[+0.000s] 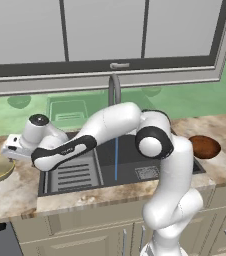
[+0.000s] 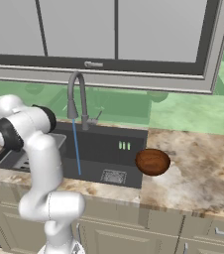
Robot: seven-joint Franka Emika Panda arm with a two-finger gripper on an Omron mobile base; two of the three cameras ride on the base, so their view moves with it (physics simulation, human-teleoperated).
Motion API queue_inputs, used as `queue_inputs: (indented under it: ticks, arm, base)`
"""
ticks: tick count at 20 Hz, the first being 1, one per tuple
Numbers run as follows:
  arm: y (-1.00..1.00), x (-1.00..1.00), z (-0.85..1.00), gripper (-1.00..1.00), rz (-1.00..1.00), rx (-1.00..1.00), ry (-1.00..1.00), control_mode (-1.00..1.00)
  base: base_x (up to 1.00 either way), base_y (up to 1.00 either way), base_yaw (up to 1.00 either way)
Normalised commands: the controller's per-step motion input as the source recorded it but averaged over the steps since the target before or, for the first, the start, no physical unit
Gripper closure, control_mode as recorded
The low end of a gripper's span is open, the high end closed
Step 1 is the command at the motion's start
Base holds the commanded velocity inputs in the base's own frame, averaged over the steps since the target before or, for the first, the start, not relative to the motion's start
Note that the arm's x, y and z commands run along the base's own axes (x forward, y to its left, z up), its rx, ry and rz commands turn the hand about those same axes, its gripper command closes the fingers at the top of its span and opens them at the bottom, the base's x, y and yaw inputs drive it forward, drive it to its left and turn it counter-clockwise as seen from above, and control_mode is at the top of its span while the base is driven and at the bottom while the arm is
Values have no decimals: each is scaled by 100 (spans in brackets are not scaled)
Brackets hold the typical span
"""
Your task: Rinse each bowl for a few seconds and place them down in the sink or on the counter.
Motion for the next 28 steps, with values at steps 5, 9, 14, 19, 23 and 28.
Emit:
queue_inputs:
  ticks: [5, 9, 14, 19, 23, 28]
  arm:
    - [15, 5, 0, -100, 0, 0, 0, -100]
    - [17, 0, -1, -100, 0, 0, 0, -100]
    - [17, 0, -7, -100, -1, -1, 0, -100]
    - [6, 0, -12, -100, -2, -3, 0, -100]
    - [1, 1, -16, -100, -5, -4, 0, -100]
    - [4, 8, -7, -100, -6, -4, 0, -100]
  base:
    - [0, 0, 0]
    - [0, 0, 0]
    - [0, 0, 0]
    - [0, 0, 0]
    - [0, 0, 0]
    - [0, 0, 0]
